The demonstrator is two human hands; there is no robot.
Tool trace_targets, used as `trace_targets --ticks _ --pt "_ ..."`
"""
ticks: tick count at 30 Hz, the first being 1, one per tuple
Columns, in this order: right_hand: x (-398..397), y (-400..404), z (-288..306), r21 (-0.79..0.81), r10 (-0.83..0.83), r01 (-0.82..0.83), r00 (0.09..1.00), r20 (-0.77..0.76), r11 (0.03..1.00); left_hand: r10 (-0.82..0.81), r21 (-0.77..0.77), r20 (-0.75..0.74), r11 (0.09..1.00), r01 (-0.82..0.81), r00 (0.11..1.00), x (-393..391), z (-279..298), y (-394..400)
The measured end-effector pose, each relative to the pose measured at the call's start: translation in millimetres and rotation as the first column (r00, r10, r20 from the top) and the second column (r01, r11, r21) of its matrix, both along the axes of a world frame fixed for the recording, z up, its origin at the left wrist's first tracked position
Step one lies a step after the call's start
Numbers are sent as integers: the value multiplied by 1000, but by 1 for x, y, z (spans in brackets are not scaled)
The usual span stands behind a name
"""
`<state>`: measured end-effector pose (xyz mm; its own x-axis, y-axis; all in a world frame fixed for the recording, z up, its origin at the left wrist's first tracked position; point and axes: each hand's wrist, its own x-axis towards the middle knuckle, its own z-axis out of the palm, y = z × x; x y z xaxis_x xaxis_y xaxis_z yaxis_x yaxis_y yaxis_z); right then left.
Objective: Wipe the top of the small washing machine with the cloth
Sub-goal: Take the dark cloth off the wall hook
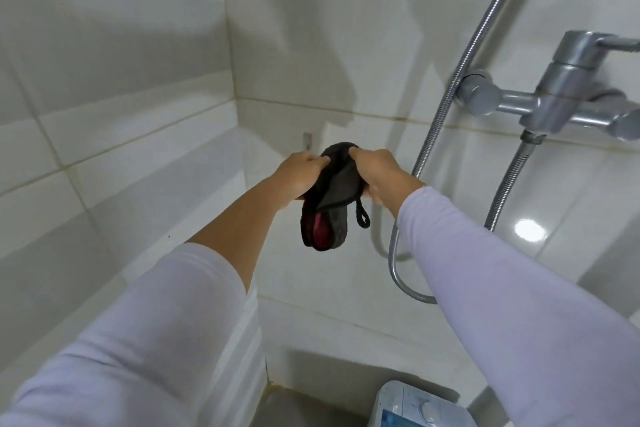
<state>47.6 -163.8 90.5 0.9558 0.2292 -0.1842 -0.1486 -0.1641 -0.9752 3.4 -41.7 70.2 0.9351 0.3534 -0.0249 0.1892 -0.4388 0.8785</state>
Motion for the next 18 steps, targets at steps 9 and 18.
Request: trace_targets --ticks 9,18 --pt "-45 -83 17 89 15 -4 993 -120 996 -247 -312 -35 923 224 968 -17 -17 -70" --pt "-64 -227 -49 -164 -135 124 989 -54 979 -413 -538 -134 794 284 901 -36 -47 -167"
